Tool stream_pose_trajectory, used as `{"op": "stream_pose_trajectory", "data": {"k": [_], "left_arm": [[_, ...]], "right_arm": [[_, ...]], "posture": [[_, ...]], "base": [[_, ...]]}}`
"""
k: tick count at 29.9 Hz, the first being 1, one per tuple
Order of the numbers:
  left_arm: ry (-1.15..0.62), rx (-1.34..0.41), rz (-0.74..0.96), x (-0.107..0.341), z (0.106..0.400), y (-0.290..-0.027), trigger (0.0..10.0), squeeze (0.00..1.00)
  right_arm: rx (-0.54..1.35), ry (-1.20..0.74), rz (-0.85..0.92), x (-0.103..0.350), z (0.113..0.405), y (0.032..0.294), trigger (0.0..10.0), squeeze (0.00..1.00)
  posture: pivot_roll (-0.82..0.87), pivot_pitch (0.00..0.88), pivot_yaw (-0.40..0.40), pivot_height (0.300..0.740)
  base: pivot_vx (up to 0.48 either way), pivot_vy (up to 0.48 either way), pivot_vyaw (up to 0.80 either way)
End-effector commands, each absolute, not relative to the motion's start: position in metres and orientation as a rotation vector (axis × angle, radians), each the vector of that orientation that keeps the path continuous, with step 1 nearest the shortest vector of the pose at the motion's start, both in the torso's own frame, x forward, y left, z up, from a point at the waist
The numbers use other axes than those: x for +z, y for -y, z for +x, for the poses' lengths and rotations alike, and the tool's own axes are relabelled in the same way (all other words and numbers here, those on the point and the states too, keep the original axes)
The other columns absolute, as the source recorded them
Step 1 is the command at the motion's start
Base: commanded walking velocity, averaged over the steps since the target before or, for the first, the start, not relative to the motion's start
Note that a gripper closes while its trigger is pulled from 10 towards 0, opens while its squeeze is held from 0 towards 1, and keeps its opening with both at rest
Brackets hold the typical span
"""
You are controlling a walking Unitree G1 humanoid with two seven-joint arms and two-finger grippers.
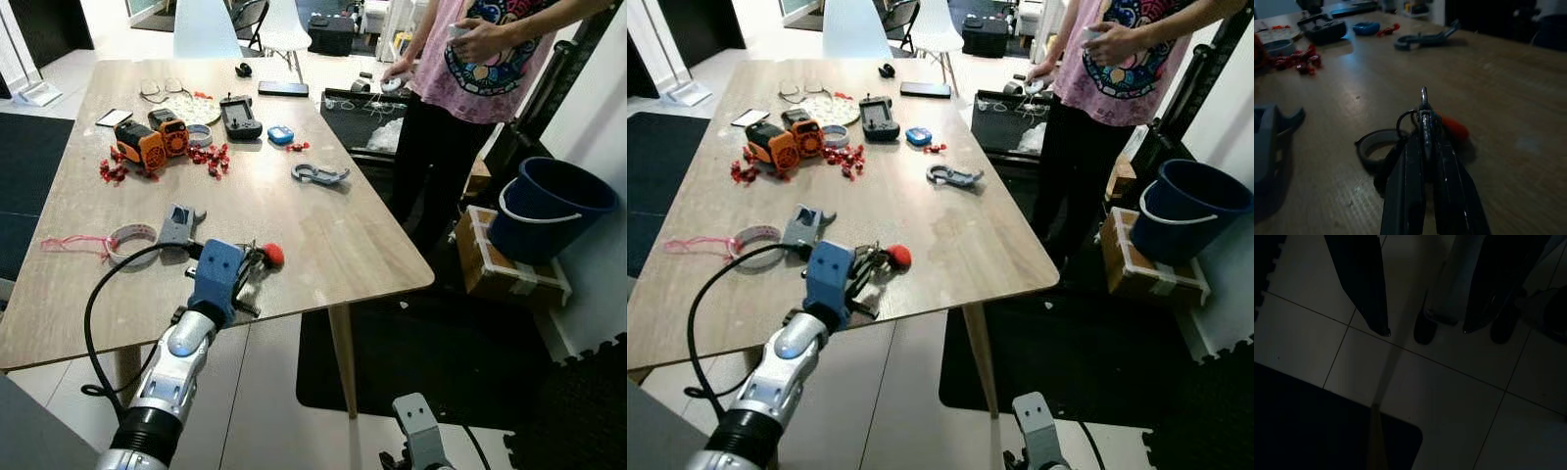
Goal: Hang keys on a hook
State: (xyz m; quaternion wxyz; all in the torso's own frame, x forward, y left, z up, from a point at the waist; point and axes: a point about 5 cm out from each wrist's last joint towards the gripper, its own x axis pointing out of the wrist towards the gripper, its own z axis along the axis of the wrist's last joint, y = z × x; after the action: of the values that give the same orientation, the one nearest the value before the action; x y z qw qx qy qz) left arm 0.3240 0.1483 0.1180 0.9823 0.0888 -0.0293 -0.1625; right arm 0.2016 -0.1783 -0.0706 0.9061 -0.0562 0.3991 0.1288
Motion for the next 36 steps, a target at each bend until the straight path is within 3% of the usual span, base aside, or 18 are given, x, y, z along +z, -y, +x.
{"op": "stream_pose_trajectory", "data": {"k": [1,6,14,21,23,28,33,36], "left_arm": [[0.113,-0.380,0.153,0.124,0.319,-0.148,0.0,0.00],[0.206,-0.488,0.018,0.136,0.309,-0.144,0.0,0.00],[0.228,-0.677,-0.025,0.144,0.295,-0.153,0.0,0.00],[0.056,-0.946,0.099,0.129,0.272,-0.170,0.0,0.00],[-0.090,-1.064,0.175,0.113,0.254,-0.187,0.0,0.00],[-0.287,-1.174,0.236,0.089,0.229,-0.202,0.0,0.00],[-0.450,-1.213,0.274,0.059,0.207,-0.209,0.0,0.00],[-0.513,-1.136,0.259,0.029,0.193,-0.210,0.0,0.00]], "right_arm": [[0.247,-0.846,-0.111,-0.073,0.198,0.182,10.0,0.00],[0.244,-0.845,-0.108,-0.073,0.198,0.181,10.0,0.00],[0.244,-0.848,-0.111,-0.073,0.197,0.182,10.0,0.00],[0.246,-0.846,-0.113,-0.073,0.198,0.182,10.0,0.00],[0.247,-0.845,-0.114,-0.072,0.199,0.182,10.0,0.00],[0.247,-0.844,-0.115,-0.072,0.199,0.182,10.0,0.00],[0.246,-0.845,-0.114,-0.073,0.198,0.183,10.0,0.00],[0.244,-0.846,-0.112,-0.073,0.197,0.183,10.0,0.00]], "posture": [[0.06,0.080,-0.072,0.740],[0.06,0.079,-0.072,0.740],[0.07,0.067,-0.075,0.740],[0.07,0.055,-0.075,0.740],[0.07,0.052,-0.076,0.740],[0.07,0.046,-0.074,0.740],[0.07,0.046,-0.074,0.740],[0.06,0.045,-0.071,0.740]], "base": [[0.000,0.000,0.00],[0.000,0.000,0.00],[0.000,0.000,0.00],[0.000,0.000,0.00],[0.000,0.000,0.00],[0.000,0.000,0.00],[0.000,0.000,0.00],[0.000,0.000,0.00]]}}
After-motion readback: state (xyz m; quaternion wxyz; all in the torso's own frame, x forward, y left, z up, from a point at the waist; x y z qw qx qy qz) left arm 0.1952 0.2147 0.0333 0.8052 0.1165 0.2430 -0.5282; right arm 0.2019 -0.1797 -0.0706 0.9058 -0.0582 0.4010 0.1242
